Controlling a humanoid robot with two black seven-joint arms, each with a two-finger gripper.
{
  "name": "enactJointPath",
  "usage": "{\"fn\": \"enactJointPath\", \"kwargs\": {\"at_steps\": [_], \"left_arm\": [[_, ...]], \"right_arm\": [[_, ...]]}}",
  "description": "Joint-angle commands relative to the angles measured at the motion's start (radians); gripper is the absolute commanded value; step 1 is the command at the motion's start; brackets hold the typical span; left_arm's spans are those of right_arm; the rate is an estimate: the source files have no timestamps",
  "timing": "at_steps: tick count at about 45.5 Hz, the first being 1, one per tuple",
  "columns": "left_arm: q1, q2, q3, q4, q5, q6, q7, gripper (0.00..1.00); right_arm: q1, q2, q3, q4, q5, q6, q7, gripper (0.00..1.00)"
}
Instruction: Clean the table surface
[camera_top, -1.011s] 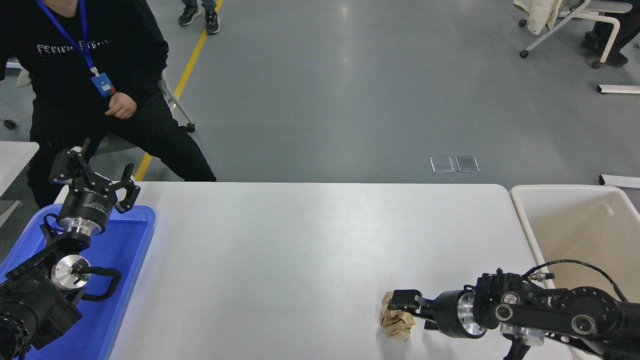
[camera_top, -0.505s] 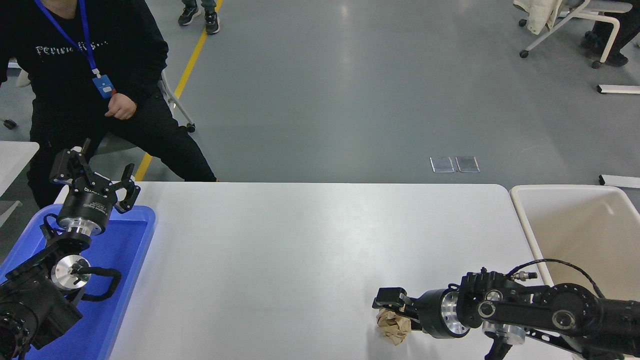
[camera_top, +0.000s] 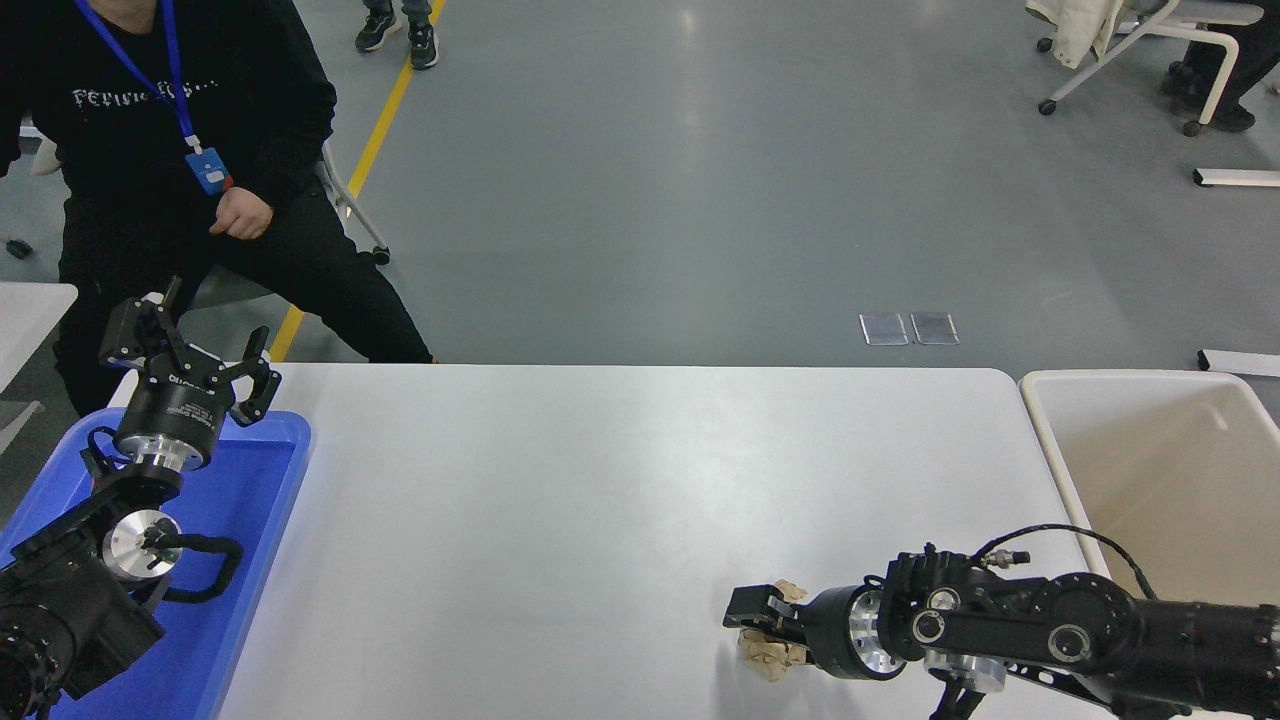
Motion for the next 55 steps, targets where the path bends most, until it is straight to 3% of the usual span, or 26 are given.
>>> {"fn": "enactJointPath", "kwargs": {"at_steps": [1, 3, 5, 25, 37, 44, 55], "left_arm": [[0.000, 0.000, 0.000, 0.001, 0.000, 0.000, 0.000, 1.00], [0.000, 0.000, 0.000, 0.001, 0.000, 0.000, 0.000, 1.00], [0.000, 0.000, 0.000, -0.001, 0.000, 0.001, 0.000, 1.00], [0.000, 0.000, 0.000, -0.001, 0.000, 0.000, 0.000, 1.00], [0.000, 0.000, 0.000, 0.001, 0.000, 0.000, 0.000, 1.00], [0.000, 0.000, 0.000, 0.001, 0.000, 0.000, 0.000, 1.00], [0.000, 0.000, 0.000, 0.001, 0.000, 0.000, 0.000, 1.00]], "right_arm": [[0.032, 0.003, -0.039, -0.005, 0.012, 0.003, -0.010, 0.18], [0.037, 0.000, -0.052, -0.002, 0.044, 0.006, -0.028, 0.06], [0.041, 0.000, -0.056, 0.001, 0.072, 0.007, -0.037, 0.00], [0.130, -0.092, -0.061, 0.090, 0.158, 0.017, -0.053, 0.00], [0.250, -0.247, -0.118, 0.221, 0.176, 0.043, -0.053, 0.00], [0.348, -0.428, -0.128, 0.291, 0.183, 0.133, -0.053, 0.00], [0.517, -0.719, -0.115, 0.305, 0.183, 0.388, -0.053, 0.00]]}}
